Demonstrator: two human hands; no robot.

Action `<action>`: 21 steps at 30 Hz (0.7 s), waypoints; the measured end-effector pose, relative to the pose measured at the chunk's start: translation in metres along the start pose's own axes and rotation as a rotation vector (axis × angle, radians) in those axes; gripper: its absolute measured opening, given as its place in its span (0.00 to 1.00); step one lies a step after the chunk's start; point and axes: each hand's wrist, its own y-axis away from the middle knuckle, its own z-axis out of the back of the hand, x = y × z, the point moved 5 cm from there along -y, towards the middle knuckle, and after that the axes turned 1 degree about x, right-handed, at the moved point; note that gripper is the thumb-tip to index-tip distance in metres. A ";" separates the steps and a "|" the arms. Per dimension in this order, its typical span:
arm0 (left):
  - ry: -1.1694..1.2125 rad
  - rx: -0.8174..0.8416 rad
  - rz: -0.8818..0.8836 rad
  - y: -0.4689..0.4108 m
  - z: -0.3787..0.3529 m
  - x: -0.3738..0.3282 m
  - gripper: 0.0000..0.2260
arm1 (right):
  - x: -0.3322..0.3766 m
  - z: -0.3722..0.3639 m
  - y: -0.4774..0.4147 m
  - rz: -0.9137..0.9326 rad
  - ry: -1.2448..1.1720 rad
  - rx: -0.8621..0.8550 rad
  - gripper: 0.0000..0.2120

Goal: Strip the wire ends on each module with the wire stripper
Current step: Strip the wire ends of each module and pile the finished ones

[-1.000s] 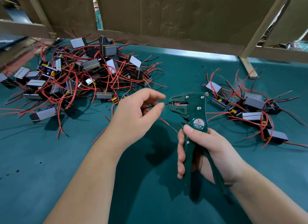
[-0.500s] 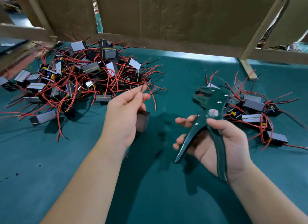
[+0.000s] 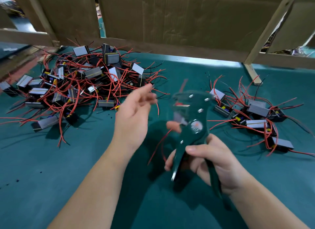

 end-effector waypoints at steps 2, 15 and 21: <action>-0.511 -0.124 -0.318 -0.002 0.015 -0.011 0.26 | 0.014 0.011 0.000 0.167 0.001 -0.126 0.32; -1.209 -0.292 0.383 -0.012 0.072 0.030 0.25 | 0.032 0.053 0.001 0.275 -0.161 -0.451 0.08; -1.147 -0.388 0.357 -0.015 0.082 0.020 0.17 | 0.034 0.040 0.003 0.238 -0.286 -0.224 0.21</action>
